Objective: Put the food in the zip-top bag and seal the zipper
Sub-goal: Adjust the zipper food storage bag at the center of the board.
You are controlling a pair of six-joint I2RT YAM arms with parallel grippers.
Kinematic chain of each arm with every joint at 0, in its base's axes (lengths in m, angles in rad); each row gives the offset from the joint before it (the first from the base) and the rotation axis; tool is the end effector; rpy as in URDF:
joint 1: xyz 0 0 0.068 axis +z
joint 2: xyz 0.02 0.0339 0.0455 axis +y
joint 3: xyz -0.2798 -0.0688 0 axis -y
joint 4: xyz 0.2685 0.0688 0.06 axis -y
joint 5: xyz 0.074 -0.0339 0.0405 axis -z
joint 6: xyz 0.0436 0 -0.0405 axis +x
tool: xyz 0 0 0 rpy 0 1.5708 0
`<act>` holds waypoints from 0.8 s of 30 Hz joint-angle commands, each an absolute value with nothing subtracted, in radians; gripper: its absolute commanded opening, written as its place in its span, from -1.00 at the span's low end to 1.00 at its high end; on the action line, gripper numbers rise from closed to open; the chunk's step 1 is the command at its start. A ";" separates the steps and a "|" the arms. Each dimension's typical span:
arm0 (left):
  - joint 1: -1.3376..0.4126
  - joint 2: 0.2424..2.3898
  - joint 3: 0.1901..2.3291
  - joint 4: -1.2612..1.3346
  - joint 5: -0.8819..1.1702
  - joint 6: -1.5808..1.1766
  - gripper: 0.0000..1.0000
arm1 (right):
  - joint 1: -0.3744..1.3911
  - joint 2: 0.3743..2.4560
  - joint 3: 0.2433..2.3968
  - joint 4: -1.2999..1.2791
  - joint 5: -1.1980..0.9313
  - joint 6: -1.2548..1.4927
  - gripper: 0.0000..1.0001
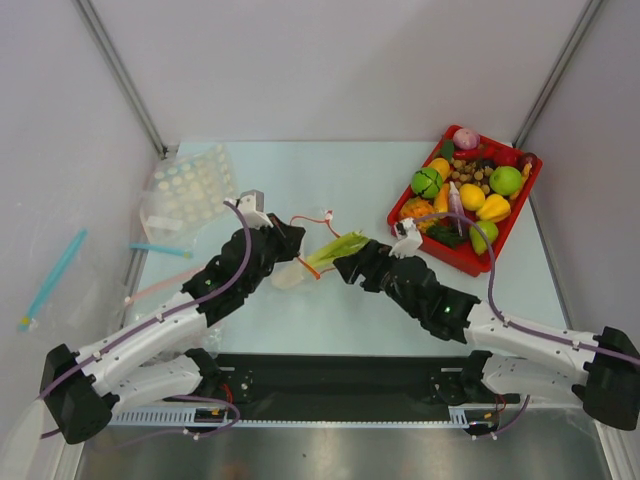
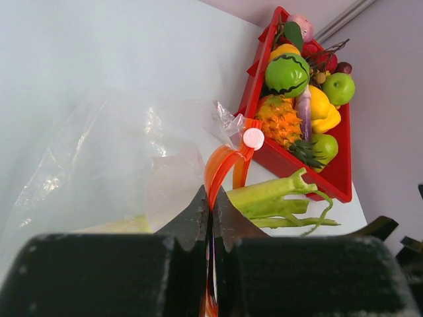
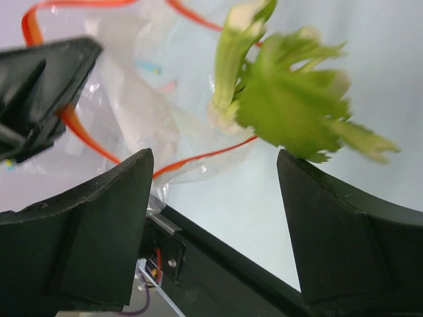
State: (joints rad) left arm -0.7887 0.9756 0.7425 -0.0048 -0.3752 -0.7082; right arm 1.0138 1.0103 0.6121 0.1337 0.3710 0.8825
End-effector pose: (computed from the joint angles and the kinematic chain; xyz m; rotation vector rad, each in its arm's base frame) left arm 0.1872 -0.1658 0.3145 -0.1996 1.8415 -0.7256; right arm 0.1470 0.2061 0.2717 0.1488 1.9290 0.9808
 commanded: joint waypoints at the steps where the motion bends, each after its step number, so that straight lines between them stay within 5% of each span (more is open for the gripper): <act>1: -0.787 0.959 0.741 0.046 -0.385 -0.726 -0.89 | 0.936 1.023 0.632 0.140 0.343 1.000 0.60; 24: -0.801 0.983 0.749 0.057 -0.382 -0.718 -0.90 | 0.896 1.226 0.650 0.209 0.186 1.088 0.51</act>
